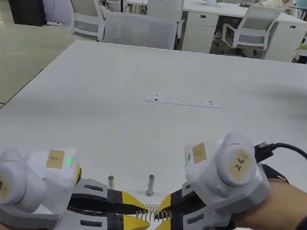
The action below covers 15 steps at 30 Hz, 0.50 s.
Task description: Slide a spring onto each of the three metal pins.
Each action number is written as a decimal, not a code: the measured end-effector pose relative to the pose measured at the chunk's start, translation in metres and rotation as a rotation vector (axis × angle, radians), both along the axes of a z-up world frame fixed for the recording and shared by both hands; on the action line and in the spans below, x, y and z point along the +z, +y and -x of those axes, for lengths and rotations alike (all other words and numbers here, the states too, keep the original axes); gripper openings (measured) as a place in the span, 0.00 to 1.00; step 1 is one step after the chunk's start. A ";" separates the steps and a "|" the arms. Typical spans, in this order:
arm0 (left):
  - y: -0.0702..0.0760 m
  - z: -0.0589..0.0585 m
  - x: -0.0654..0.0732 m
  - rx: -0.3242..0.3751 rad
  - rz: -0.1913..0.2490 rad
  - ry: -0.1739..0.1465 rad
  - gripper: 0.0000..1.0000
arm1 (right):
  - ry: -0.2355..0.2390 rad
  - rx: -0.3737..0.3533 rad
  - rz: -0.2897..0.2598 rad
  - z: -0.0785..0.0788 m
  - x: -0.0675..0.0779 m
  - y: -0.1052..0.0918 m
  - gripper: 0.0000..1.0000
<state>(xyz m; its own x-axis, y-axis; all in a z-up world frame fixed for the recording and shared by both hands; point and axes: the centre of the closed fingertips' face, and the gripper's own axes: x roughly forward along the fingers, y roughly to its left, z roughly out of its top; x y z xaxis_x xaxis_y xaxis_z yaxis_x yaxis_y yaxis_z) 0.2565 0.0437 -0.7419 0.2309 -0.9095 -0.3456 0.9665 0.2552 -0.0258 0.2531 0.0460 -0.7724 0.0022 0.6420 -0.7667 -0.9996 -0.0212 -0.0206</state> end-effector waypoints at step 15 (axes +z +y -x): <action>-0.001 0.002 -0.005 -0.010 -0.018 0.005 0.03 | -0.003 0.005 -0.009 0.004 0.016 0.003 0.09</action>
